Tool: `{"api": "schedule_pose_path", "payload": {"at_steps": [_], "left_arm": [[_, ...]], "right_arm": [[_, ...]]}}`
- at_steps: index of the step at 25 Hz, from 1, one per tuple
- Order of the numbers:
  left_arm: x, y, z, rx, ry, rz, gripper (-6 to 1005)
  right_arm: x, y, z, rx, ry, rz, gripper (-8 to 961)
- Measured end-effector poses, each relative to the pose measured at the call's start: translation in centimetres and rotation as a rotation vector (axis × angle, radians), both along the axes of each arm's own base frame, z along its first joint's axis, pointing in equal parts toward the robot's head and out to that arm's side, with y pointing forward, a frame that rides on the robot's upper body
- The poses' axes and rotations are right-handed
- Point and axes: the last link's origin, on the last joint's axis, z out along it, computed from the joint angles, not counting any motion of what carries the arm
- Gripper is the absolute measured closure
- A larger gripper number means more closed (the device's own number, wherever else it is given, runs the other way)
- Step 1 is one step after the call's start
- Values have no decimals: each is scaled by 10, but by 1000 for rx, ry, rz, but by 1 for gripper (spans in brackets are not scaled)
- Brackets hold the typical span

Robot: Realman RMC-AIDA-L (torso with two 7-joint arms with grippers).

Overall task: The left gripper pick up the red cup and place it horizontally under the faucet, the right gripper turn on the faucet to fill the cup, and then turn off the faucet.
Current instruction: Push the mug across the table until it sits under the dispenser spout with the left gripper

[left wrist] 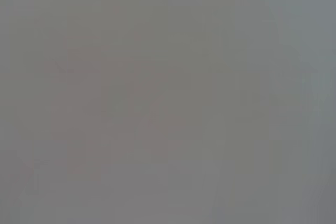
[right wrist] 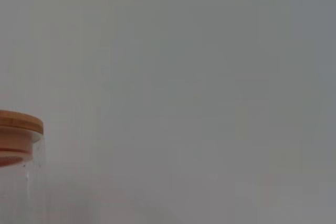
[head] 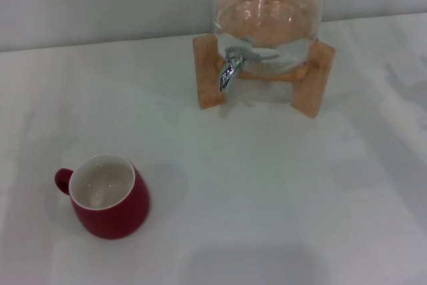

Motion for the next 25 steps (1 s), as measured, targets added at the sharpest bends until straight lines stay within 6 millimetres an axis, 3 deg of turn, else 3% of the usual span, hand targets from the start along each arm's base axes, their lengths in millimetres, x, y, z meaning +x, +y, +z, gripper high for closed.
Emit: {"api": "schedule_pose_path", "payload": {"at_steps": [17, 25], "left_arm": [[2, 0, -2, -5, -1, -6, 392], [4, -10, -12, -63, 36, -47, 393]], "right_arm": [[-1, 0, 0, -1, -1, 4, 81], [-1, -1, -1, -5, -1, 7, 81]]}}
